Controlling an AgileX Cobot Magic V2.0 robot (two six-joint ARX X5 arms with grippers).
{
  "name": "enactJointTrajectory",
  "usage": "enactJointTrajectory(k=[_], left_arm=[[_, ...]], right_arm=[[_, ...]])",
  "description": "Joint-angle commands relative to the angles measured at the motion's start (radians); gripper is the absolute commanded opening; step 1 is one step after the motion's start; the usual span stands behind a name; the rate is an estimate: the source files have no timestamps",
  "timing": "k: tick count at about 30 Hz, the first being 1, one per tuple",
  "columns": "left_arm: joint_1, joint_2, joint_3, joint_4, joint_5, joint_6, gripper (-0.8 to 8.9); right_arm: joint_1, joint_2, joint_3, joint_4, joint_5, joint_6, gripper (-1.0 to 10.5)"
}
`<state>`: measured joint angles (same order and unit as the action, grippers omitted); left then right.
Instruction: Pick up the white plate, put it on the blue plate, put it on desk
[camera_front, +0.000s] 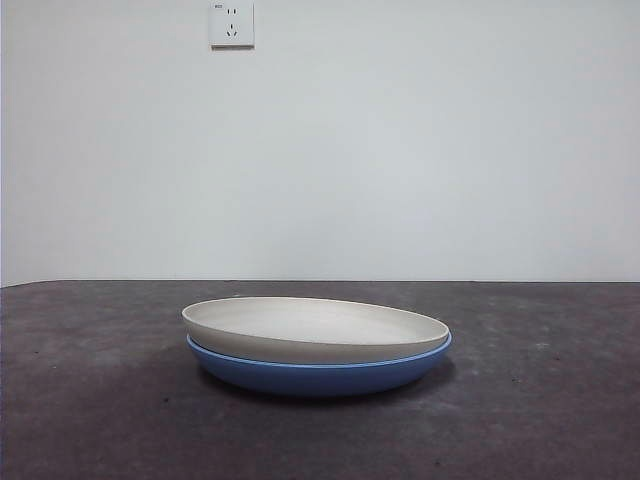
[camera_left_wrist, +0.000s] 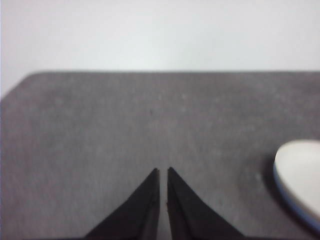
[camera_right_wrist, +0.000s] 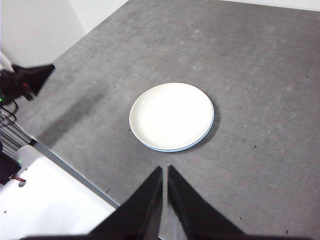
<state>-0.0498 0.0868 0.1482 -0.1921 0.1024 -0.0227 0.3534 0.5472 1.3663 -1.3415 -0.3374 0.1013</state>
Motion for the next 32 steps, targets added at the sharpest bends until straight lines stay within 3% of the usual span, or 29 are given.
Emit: enactJointTrajectory(k=[1,11,32], left_arm=[[0.001,-0.036,-0.050,0.012,-0.011,-0.024,0.25],[0.000,-0.084,-0.113,0.003,-0.102,-0.049,0.25],[-0.005,-0.084,-0.137,0.031,-0.103,-0.049,0.25]], right_arm=[[0.006,0.005,0.016,-0.069,-0.002,-0.005,0.1],[0.006,0.005,0.016,-0.069,-0.002,-0.005,0.1],[0.006,0.005,0.016,-0.069,-0.002,-0.005,0.1]])
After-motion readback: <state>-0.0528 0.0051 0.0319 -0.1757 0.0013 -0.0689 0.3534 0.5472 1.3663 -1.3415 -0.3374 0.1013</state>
